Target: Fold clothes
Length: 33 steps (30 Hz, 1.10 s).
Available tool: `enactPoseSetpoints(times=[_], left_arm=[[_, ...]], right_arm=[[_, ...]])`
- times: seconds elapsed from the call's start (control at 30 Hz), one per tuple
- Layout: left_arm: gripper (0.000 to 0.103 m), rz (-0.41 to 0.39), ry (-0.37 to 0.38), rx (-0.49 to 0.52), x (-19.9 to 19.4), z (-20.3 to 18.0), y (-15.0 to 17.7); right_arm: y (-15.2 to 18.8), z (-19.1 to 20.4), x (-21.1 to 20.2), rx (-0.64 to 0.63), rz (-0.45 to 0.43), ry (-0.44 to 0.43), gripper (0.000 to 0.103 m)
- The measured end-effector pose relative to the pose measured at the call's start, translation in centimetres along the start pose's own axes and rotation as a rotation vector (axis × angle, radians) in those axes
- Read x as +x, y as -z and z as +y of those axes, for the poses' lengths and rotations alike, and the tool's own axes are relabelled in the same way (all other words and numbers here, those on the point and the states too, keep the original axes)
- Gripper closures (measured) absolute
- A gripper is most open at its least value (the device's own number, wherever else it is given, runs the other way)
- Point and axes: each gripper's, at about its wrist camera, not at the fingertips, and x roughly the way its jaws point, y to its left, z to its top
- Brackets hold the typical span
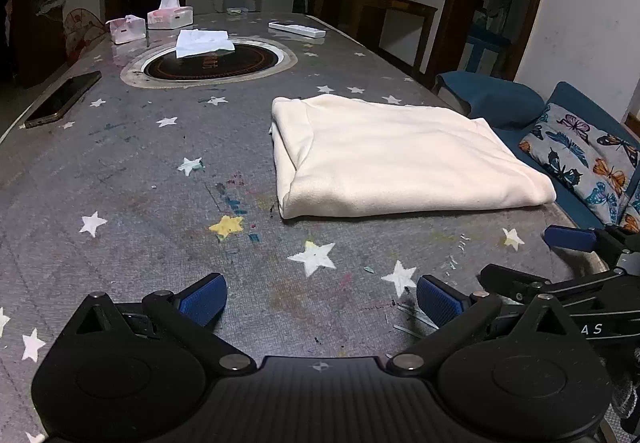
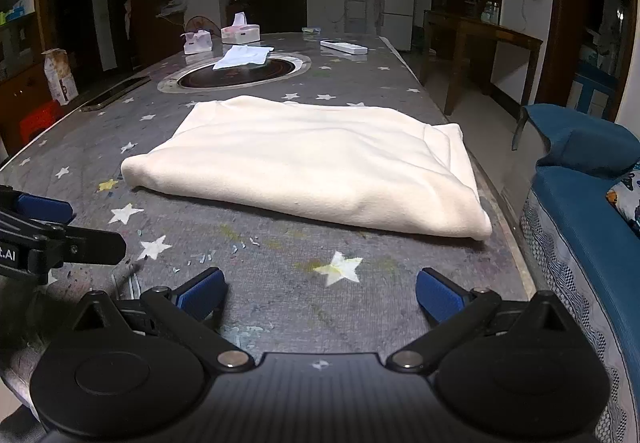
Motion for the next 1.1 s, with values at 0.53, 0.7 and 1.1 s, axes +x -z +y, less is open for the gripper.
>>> enactPoseSetpoints(times=[0.53, 0.7, 1.1], left_arm=[[0.000, -0.011, 0.004, 0.022, -0.6, -0.9, 0.1], [0.000, -0.015, -0.007, 0.024, -0.8, -1.0, 0.1], [0.000, -0.037, -0.010, 0.035, -2.0, -1.7, 0.4]], right_arm=[[0.0, 0.1, -0.7, 0.014, 0.001, 0.018, 0.000], [0.0, 0.2, -1.1, 0.019, -0.012, 0.033, 0.000], [0.3, 0.2, -2.2, 0.038, -0.030, 0.038, 0.000]])
